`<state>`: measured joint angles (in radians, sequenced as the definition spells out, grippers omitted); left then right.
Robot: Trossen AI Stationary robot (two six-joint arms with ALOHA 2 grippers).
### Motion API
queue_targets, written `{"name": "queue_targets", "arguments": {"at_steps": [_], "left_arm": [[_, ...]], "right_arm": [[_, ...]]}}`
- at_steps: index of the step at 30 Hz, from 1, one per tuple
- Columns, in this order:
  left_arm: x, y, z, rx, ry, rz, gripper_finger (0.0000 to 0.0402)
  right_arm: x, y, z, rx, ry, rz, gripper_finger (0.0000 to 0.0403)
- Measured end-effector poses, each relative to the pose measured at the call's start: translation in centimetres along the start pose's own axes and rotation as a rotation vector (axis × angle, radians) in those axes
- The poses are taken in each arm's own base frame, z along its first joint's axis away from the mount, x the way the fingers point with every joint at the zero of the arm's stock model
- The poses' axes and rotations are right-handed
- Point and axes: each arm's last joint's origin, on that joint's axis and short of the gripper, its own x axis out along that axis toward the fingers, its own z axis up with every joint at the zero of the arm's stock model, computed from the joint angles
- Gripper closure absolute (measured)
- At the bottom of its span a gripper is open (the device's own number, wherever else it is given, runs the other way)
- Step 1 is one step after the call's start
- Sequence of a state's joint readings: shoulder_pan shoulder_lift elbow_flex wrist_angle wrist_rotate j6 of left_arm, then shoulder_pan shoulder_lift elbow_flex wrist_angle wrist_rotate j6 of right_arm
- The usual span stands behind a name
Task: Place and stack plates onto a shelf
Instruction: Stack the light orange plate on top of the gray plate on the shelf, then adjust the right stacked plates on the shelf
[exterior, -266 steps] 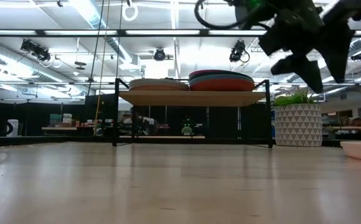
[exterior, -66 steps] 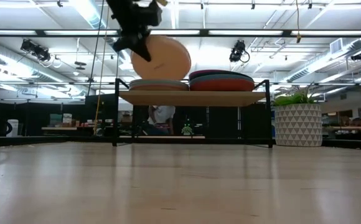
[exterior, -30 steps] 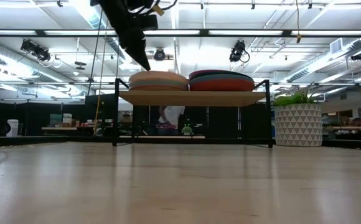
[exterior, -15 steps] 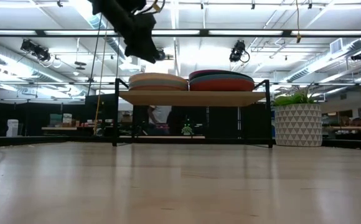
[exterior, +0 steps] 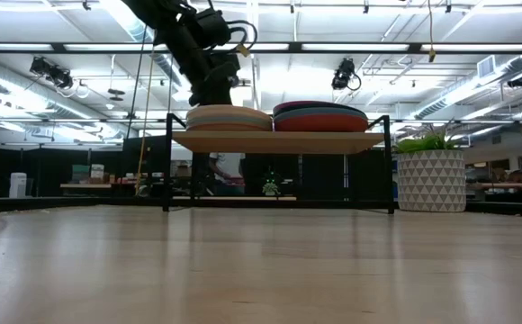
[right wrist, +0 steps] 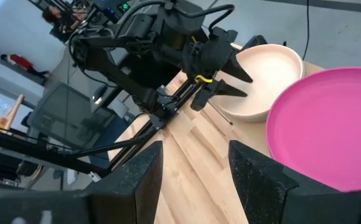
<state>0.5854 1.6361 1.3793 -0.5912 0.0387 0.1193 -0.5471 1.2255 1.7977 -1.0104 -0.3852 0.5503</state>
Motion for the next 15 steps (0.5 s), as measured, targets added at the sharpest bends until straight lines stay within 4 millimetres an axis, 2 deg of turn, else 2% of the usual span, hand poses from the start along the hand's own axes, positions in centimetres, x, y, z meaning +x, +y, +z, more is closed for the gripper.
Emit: {"name": "queue_targets", "arguments": {"at_steps": [3, 7, 10, 15], "left_arm": [[-1.2, 0.0, 1.1, 0.001, -0.052, 0.004, 0.0235], [-3.1, -0.7, 3.6, 0.028, -0.219, -0.069, 0.0235], [-3.0, -2.8, 4.7, 0.079, -0.314, -0.122, 0.0235], [-1.6, -6.3, 5.9, 0.133, -0.415, -0.099, 0.0235]], "right_arm": [[0.0, 0.1, 0.0, -0.002, 0.002, 0.003, 0.0213], [0.0, 0.0, 0.0, -0.004, -0.002, -0.004, 0.0213], [0.0, 0.0, 0.0, -0.007, -0.013, -0.021, 0.0213], [0.0, 0.1, 0.1, -0.013, -0.025, -0.014, 0.0213]]}}
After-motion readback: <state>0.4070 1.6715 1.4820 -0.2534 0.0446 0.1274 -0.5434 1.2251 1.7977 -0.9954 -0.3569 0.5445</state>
